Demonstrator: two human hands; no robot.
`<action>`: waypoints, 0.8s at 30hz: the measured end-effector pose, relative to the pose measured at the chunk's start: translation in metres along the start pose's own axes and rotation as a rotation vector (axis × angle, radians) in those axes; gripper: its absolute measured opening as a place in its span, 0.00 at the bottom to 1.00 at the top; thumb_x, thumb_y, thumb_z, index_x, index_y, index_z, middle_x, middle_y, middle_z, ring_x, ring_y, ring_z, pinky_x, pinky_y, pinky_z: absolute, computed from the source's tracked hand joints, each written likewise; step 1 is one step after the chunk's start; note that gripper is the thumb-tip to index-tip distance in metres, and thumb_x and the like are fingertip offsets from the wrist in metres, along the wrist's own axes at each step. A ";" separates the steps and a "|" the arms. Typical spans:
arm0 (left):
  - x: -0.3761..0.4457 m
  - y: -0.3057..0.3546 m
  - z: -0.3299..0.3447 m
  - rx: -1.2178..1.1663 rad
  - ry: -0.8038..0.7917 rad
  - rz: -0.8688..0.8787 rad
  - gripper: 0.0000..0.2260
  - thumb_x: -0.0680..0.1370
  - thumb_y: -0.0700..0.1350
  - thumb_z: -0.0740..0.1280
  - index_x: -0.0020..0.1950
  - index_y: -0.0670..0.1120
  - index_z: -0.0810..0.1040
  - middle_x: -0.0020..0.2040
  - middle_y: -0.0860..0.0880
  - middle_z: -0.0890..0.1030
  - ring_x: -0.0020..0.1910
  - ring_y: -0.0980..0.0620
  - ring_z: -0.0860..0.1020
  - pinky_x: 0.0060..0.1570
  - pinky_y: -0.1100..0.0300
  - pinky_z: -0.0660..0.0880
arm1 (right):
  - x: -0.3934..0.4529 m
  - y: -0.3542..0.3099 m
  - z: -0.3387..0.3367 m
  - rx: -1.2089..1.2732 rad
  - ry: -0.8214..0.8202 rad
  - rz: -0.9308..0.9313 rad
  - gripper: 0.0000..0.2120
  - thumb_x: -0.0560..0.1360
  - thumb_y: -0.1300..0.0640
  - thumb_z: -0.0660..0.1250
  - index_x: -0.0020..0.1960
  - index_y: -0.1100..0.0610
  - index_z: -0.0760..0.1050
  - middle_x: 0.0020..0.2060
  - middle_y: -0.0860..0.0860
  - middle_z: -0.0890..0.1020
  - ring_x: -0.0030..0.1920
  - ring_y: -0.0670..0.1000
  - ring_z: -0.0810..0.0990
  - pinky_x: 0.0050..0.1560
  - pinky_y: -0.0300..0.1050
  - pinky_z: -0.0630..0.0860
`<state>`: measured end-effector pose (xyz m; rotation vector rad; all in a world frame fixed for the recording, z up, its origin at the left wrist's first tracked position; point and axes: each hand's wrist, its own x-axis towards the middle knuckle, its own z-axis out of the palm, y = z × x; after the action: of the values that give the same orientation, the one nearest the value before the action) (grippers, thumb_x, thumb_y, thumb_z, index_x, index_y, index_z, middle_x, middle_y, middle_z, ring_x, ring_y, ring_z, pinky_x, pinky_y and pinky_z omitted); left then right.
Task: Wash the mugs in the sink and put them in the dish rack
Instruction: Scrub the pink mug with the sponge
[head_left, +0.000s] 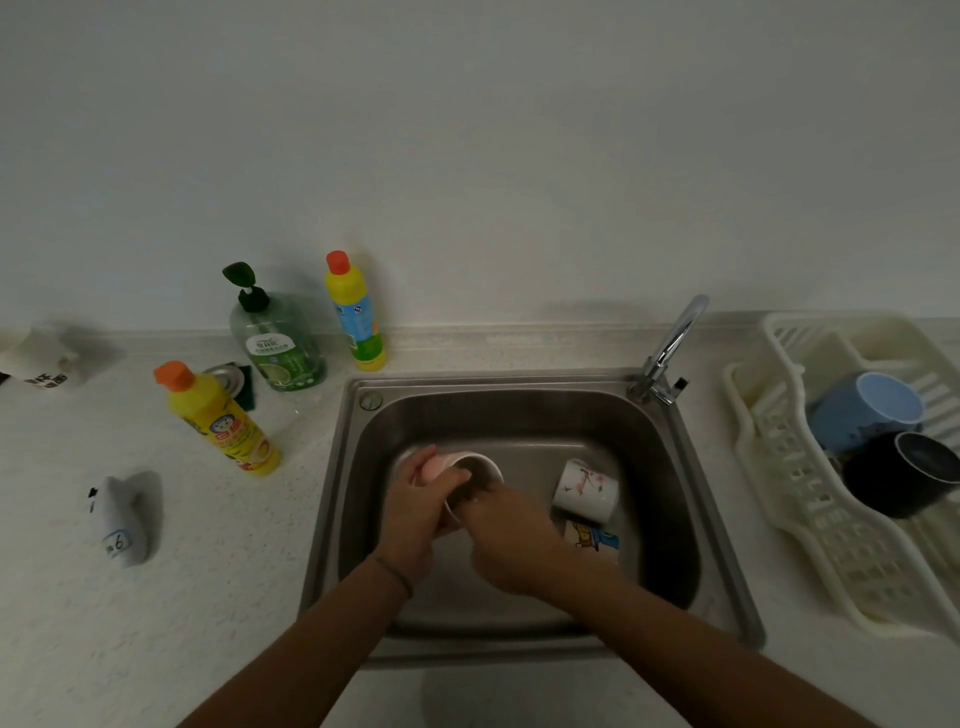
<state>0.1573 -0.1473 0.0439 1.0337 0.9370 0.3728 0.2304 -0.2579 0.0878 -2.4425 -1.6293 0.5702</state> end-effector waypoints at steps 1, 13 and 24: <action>-0.001 -0.001 0.002 0.008 0.008 0.009 0.25 0.75 0.41 0.75 0.70 0.54 0.75 0.67 0.44 0.75 0.60 0.42 0.78 0.37 0.57 0.81 | 0.001 -0.004 -0.002 0.108 -0.021 0.037 0.18 0.79 0.63 0.62 0.69 0.58 0.72 0.58 0.57 0.82 0.55 0.57 0.81 0.56 0.52 0.80; 0.004 0.010 -0.004 0.173 -0.085 -0.036 0.24 0.74 0.41 0.76 0.68 0.55 0.78 0.66 0.45 0.75 0.58 0.43 0.79 0.40 0.52 0.83 | 0.006 0.006 -0.001 0.069 -0.060 -0.079 0.17 0.80 0.62 0.62 0.68 0.57 0.73 0.58 0.57 0.82 0.50 0.55 0.83 0.52 0.48 0.80; 0.005 0.017 -0.009 0.354 -0.144 -0.072 0.24 0.72 0.42 0.78 0.66 0.54 0.80 0.63 0.47 0.79 0.57 0.47 0.79 0.46 0.47 0.84 | 0.000 0.014 -0.009 0.068 -0.200 -0.146 0.15 0.80 0.59 0.63 0.67 0.56 0.74 0.58 0.54 0.81 0.54 0.53 0.80 0.55 0.43 0.77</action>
<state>0.1560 -0.1304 0.0546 1.3259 0.9254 0.0699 0.2461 -0.2627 0.0908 -2.2571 -1.8110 0.8550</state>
